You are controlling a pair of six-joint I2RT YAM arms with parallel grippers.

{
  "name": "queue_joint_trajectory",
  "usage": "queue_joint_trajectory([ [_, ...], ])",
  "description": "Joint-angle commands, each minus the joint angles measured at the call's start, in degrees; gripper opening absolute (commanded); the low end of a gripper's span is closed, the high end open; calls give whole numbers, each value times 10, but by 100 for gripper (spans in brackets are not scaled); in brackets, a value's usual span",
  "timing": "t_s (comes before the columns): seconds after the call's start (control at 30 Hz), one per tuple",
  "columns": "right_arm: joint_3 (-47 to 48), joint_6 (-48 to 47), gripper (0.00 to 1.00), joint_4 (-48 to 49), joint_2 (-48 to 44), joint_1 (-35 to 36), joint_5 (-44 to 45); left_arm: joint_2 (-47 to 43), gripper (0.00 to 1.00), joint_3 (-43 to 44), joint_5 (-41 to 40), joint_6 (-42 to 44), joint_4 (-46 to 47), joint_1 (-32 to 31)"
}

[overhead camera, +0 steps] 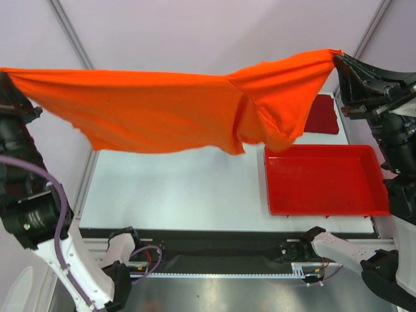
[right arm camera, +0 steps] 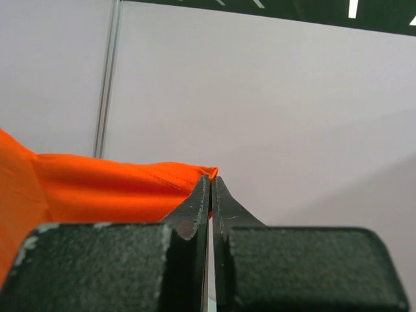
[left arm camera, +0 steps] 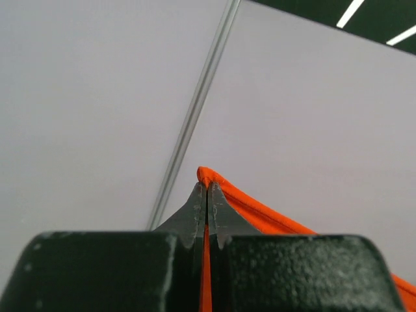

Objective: Fold and stack the t-shirts
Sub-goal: Fold the tshirt

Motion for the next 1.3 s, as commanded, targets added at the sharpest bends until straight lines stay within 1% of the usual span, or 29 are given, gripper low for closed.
queue_joint_trajectory([
  [0.0, 13, -25, 0, -52, 33, -2, 14, 16, 0, 22, -52, 39, -46, 0],
  [0.07, 29, -26, 0, -49, 47, -2, 12, 20, 0, 21, -58, 40, -49, -1],
  [0.1, 32, -24, 0, -44, 70, -2, 8, 26, 0, 16, -54, 41, -45, -1],
  [0.2, 58, -21, 0, -38, 123, -2, 1, 41, 0, -31, -54, 47, -30, -1],
  [0.23, 61, -22, 0, -32, 165, -4, 0, 43, 0, -74, -58, 50, -16, -1],
  [0.3, 72, -18, 0, -24, 208, -9, -17, 54, 1, -122, -71, 63, 9, -1],
  [0.33, 73, -10, 0, -19, 256, -17, -25, 64, 0, -179, -73, 67, 18, -1],
  [0.37, 71, -7, 0, -14, 276, -19, -31, 71, 0, -207, -82, 72, 24, -1],
  [0.4, 66, -4, 0, -7, 301, -23, -42, 74, 0, -242, -88, 77, 55, -1],
  [0.43, 61, 6, 0, 7, 342, -26, -49, 87, 0, -316, -93, 80, 76, -1],
  [0.47, 59, 8, 0, 9, 370, -32, -53, 96, 0, -353, -98, 78, 93, -1],
  [0.5, 54, 11, 0, 11, 393, -34, -64, 106, 0, -387, -115, 82, 140, -1],
  [0.53, 51, 13, 0, 18, 442, -38, -66, 134, 0, -457, -116, 84, 168, -2],
  [0.6, 51, 14, 0, 23, 491, -40, -71, 171, 0, -507, -124, 84, 235, -2],
  [0.63, 55, 15, 0, 26, 519, -43, -71, 191, 0, -534, -126, 84, 250, -3],
  [0.67, 63, 12, 0, 23, 568, -44, -70, 237, 0, -546, -126, 70, 275, -4],
  [0.7, 80, 11, 0, 23, 595, -45, -64, 260, 0, -549, -128, 63, 300, -4],
  [0.73, 91, 5, 0, 18, 616, -46, -60, 285, 0, -541, -124, 59, 303, -4],
  [0.77, 98, 4, 0, 22, 656, -46, -51, 340, 0, -530, -120, 50, 304, -3],
  [0.8, 107, 5, 0, 28, 676, -49, -48, 363, 0, -502, -116, 46, 304, -4],
  [0.83, 155, 1, 0, 1, 697, -48, -47, 389, 0, -485, -105, 42, 298, -3],
  [0.9, 195, -7, 0, -20, 748, -49, -37, 432, 0, -437, -97, 38, 279, -4],
  [0.93, 210, -8, 0, -31, 756, -50, -33, 436, 0, -429, -96, 36, 278, -4],
  [1.0, 211, -6, 0, -25, 748, -52, -29, 440, 0, -413, -81, 28, 282, -3],
  [1.1, 211, -1, 0, -26, 729, -58, -25, 438, 0, -376, -60, 19, 256, -5],
  [1.2, 207, -2, 0, -35, 690, -60, -22, 415, 0, -361, -41, 5, 221, -5],
  [1.27, 196, 3, 0, -38, 641, -59, -20, 382, 0, -361, -20, -10, 219, -6],
])
